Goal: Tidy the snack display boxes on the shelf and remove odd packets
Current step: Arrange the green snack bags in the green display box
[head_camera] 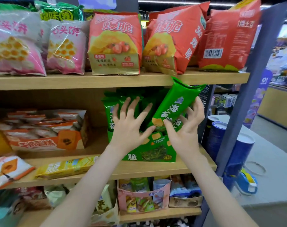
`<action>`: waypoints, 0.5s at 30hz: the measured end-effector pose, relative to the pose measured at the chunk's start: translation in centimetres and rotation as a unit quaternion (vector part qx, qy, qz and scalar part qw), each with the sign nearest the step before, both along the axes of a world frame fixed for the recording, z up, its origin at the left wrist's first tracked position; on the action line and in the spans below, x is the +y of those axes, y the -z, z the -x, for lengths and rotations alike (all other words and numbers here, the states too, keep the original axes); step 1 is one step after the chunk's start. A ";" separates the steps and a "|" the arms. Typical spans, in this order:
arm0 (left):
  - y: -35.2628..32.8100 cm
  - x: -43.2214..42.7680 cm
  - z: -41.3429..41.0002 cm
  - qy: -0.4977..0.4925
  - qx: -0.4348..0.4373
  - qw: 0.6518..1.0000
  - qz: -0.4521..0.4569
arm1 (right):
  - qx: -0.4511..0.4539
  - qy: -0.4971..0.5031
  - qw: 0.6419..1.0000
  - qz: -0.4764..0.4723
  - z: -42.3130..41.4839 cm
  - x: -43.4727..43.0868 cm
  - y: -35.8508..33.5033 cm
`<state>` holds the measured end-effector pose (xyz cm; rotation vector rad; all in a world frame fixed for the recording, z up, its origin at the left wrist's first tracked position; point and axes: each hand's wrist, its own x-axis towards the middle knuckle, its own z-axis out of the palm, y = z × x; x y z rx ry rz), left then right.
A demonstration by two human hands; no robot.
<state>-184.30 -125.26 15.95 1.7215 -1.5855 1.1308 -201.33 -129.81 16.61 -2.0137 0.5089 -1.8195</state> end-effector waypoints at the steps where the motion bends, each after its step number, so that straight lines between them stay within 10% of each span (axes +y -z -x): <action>1: 0.0 0.0 0.1 -0.001 -0.002 1.000 -0.001 | 0.003 0.016 1.000 0.013 -0.3 0.1 0.0; 15: -0.2 0.5 -1.0 0.024 -0.016 0.999 -0.017 | 0.101 0.188 0.976 0.054 -3.1 1.0 0.6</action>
